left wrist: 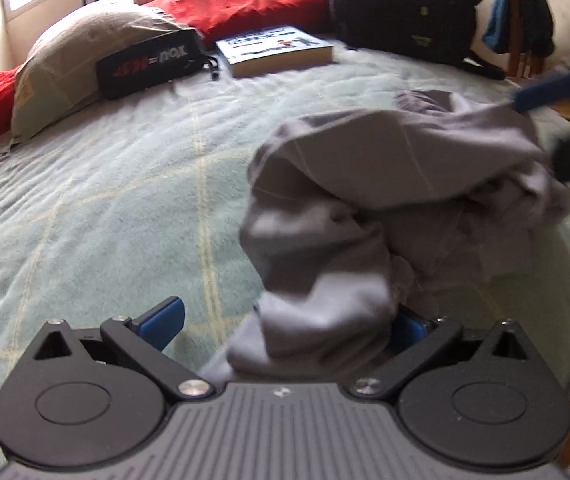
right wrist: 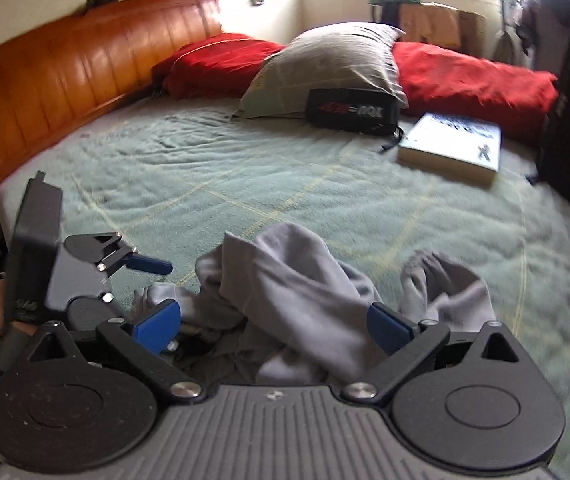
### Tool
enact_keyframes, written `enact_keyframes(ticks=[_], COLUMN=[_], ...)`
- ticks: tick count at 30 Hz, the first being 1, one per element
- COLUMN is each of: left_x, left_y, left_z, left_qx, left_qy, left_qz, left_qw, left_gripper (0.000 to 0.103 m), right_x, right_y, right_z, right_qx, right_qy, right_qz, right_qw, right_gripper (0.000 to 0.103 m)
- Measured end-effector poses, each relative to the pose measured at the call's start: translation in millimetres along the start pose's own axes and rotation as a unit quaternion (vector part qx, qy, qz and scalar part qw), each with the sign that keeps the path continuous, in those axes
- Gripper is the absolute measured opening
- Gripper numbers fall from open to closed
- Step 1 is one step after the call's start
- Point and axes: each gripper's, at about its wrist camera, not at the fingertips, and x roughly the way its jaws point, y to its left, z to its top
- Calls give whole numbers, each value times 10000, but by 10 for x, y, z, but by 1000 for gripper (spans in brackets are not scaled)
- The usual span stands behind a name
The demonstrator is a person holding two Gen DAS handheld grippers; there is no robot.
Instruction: Fold clothes
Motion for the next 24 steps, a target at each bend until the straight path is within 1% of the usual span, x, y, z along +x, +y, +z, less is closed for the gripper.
enact_keyframes(ticks=[1,2,4,6,8,9,10,14,17,18,20,24], left_x=[4,-4,-17,3,45,70,87,81,77,92,195,289], left_y=[31,67,158,294,447,517,562,497,449,433,428,719], left_z=[34,66,123,181,231,251,271,334,382,398,431,526], left_qx=[-35,-43,-7,-17,-130,-200,-239,-91,20,72,203,-54], left_qy=[-24,-74,-142,-142,-89,-53,-31,-90,-134,-129,-29,98], left_qz=[109,304,781,1253,1534,1599,1608,1118,747,693,920,1376], left_qw=[9999,9995,9968,9920,9880,9869,9867,9937,9971,9975,9955,9904], left_gripper=[103,103,103,103,103,102,102,102,102,102,102,103], right_x=[-10,-20,-39,-53,-63,-64,-64,-75,-79,-75,-58,-67], right_y=[-28,-57,-114,-151,-168,-172,-171,-146,-124,-119,-114,-115], right_z=[-29,-58,-115,-142,-148,-145,-141,-124,-97,-87,-77,-69], right_qx=[82,161,320,381,427,445,455,405,374,384,384,361], right_qy=[-17,-33,-65,-93,-135,-157,-178,-257,-321,-330,-316,-318], right_qz=[-15,-31,-64,-63,-7,18,41,169,240,257,254,168], right_qw=[10000,9999,9994,9992,9990,9989,9988,9987,9985,9984,9984,9987], right_gripper=[102,102,102,102,102,103,103,103,103,103,103,103])
